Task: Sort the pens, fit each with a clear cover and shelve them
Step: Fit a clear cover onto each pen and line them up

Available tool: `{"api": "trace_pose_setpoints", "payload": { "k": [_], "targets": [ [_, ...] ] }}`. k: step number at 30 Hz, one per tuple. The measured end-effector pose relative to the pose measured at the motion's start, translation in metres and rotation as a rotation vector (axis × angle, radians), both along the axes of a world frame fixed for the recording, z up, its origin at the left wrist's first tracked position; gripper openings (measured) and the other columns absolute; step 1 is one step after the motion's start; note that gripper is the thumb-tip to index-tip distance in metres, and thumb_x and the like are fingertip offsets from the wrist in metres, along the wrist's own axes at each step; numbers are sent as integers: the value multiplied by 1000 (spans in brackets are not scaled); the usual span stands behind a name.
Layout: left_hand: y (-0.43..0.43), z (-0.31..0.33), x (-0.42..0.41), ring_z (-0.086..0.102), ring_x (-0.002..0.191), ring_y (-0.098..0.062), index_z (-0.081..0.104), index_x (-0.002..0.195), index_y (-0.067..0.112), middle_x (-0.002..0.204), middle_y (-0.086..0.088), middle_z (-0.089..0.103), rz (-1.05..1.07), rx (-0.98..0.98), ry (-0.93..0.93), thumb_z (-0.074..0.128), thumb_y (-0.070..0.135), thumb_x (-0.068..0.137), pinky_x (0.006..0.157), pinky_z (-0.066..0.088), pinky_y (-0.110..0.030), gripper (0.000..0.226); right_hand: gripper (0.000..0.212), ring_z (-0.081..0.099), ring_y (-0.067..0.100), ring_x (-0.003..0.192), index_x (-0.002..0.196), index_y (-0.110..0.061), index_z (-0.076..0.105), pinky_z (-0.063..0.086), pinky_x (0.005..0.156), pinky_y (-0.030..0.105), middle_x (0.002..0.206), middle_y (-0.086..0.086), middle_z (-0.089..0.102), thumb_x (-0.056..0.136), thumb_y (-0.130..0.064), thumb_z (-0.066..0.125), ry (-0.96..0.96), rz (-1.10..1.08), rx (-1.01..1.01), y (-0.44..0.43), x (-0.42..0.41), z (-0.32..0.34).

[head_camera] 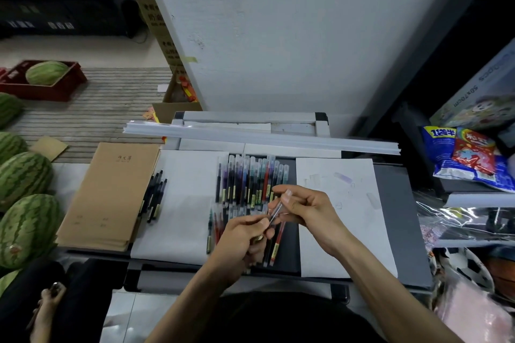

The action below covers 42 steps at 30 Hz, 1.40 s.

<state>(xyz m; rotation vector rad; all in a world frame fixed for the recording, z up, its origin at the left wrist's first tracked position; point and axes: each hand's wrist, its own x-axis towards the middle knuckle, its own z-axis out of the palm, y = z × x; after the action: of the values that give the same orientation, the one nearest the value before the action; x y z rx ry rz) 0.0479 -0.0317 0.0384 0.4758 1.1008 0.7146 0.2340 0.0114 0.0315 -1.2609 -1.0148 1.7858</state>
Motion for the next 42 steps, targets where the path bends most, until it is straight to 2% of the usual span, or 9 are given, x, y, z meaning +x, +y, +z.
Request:
{"api": "trace_pose_setpoints", "payload": {
  "k": [2, 5, 8, 12, 19, 28, 34, 39, 42],
  "targets": [
    [4, -6, -2, 44, 58, -16, 74, 107, 0, 80, -10, 63, -38, 68, 172, 53, 12, 107, 49, 38, -24, 24, 23, 76, 20, 96, 122, -22, 74, 61, 90, 38, 104, 2, 79, 104, -22, 61, -154, 3, 23, 4, 4, -10],
    [21, -16, -8, 63, 69, -20, 79, 95, 13, 78, -3, 72, 10, 118, 513, 64, 19, 102, 76, 63, -40, 18, 24, 69, 7, 96, 121, -28, 72, 55, 95, 34, 114, -10, 74, 102, -36, 61, -675, -32, 139, 10, 19, -35],
    [44, -25, -21, 63, 65, -15, 81, 102, 19, 77, 5, 75, 101, 212, 835, 71, 26, 98, 68, 58, -34, 13, 30, 63, 17, 111, 130, -27, 65, 54, 91, 37, 135, -4, 62, 101, -31, 58, -1072, -33, 252, 16, 36, -56],
    [73, -32, -31, 59, 66, -2, 81, 106, 14, 76, 16, 68, 141, 384, 1137, 68, 27, 100, 62, 43, -15, 19, 37, 58, 27, 121, 139, -24, 58, 58, 86, 44, 143, 2, 50, 103, -31, 54, -1255, 84, 285, 25, 42, -71],
    [98, -53, -31, 64, 61, -20, 73, 79, 18, 65, 2, 68, -76, 353, 1409, 66, 34, 98, 62, 59, -36, 26, 26, 63, 32, 93, 127, -17, 62, 57, 76, 40, 123, 11, 54, 103, -19, 51, -1255, 47, 278, 37, 39, -78],
    [109, -67, -34, 54, 45, -19, 51, 52, 14, 47, 0, 51, -201, 418, 1388, 70, 27, 97, 50, 49, -31, 51, 23, 57, 26, 81, 119, -14, 58, 49, 67, 33, 106, 9, 65, 98, -9, 51, -1261, 9, 243, 36, 45, -76],
    [97, -53, -48, 65, 64, -18, 69, 78, 16, 69, 2, 69, -138, 413, 1354, 66, 28, 98, 67, 59, -36, 23, 30, 65, 24, 78, 124, -20, 55, 58, 73, 38, 100, 7, 68, 96, -9, 55, -1133, -88, 239, 26, 40, -70],
    [83, -53, -114, 62, 86, -17, 70, 110, 12, 103, -2, 68, -15, 404, 1448, 64, 18, 98, 74, 47, -32, 15, 39, 64, 10, 73, 131, -32, 62, 48, 68, 20, 88, -5, 65, 100, -10, 54, -878, -130, 239, 10, 31, -56],
    [76, -61, -159, 61, 87, -25, 66, 101, 11, 99, -5, 66, 14, 307, 1477, 60, 18, 96, 71, 46, -33, 11, 36, 68, 12, 74, 119, -41, 68, 53, 76, 23, 84, -5, 71, 99, -12, 59, -649, -146, 177, 2, 24, -48]
  ]
}}
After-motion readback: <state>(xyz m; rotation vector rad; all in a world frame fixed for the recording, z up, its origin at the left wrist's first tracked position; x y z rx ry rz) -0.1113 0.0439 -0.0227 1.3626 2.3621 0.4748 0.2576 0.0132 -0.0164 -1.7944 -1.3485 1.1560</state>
